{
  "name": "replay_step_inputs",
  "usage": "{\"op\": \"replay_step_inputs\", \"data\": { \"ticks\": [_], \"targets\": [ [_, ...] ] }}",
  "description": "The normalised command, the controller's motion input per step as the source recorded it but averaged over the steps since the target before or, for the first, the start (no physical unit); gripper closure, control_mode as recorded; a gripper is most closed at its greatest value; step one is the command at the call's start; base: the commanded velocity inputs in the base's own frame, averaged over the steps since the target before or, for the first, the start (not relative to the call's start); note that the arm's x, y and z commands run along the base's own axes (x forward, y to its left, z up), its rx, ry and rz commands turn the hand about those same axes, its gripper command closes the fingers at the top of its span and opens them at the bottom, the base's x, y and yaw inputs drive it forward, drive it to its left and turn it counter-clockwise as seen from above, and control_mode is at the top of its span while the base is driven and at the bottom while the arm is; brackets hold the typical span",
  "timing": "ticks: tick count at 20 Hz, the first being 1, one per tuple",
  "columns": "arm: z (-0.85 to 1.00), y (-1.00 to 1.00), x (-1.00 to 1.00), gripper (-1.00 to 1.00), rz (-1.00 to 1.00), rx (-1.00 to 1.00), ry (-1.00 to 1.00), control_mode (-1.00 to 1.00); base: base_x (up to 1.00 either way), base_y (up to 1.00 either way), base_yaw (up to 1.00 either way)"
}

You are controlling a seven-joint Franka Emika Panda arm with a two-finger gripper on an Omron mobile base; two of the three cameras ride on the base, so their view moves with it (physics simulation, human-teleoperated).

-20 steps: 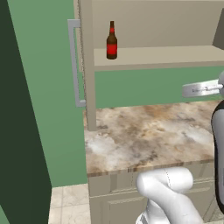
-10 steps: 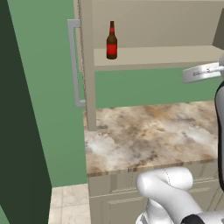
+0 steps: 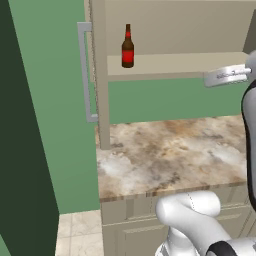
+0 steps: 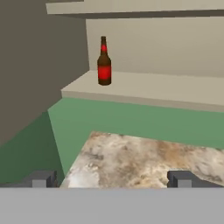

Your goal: Open the cabinet directly in front. Then move the beer and the mug to the dining counter with the jar on it.

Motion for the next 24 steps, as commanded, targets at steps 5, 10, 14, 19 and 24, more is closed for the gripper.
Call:
{"op": "replay_step_inputs", "data": {
  "ticks": [5,10,14,19,24],
  "targets": [
    [0.00,0.04,0.23,-1.00,0.02,0.10,-0.09,-1.00,0.00,0.00,0.00],
    [0.00,0.14,0.27,-1.00,0.00,0.06,-0.02,-1.00,0.00,0.00,0.00],
    [0.01,0.26,0.45,-1.00,0.00,0.00,0.02,-1.00,0.00,0.00,0.00],
    [0.06,0.32,0.57,-1.00,0.00,0.00,0.01,-1.00,0.00,0.00,0.00],
    [0.05,0.15,0.57,-1.00,0.00,0.00,0.00,-1.00,0.00,0.00,0.00]
  ]
}}
